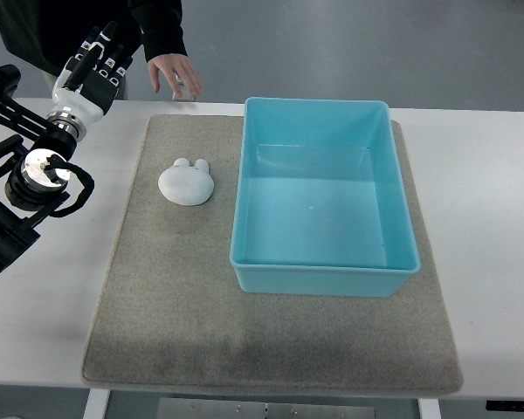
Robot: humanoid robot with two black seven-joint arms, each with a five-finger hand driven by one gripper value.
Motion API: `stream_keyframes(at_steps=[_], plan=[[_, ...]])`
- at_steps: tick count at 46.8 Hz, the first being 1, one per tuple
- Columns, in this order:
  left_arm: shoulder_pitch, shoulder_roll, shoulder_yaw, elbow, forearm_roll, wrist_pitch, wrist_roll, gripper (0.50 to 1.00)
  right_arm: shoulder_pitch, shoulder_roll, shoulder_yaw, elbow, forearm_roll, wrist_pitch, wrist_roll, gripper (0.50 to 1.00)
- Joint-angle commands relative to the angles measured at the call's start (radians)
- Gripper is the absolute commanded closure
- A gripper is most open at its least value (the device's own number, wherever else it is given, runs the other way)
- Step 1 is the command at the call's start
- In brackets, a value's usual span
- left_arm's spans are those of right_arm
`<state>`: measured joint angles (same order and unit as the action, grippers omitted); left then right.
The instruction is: Place white toy into blue box with left hand
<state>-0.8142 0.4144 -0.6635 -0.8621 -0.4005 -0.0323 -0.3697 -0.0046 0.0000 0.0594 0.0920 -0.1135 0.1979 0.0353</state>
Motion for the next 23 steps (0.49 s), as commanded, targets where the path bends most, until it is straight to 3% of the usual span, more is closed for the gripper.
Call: stream_keyframes(at_steps=[1,23], plan=[[0.000,0.001,0.001,0.000,0.000,-0.001,0.001,0.506,0.000,0.000,0.000,0.000,0.000,0.000,0.000,0.564],[0.000,0.000,0.001,0.006,-0.004,0.002,0.006,0.506,0.000,0.000,0.000,0.000,0.000,0.000,0.000,0.564]])
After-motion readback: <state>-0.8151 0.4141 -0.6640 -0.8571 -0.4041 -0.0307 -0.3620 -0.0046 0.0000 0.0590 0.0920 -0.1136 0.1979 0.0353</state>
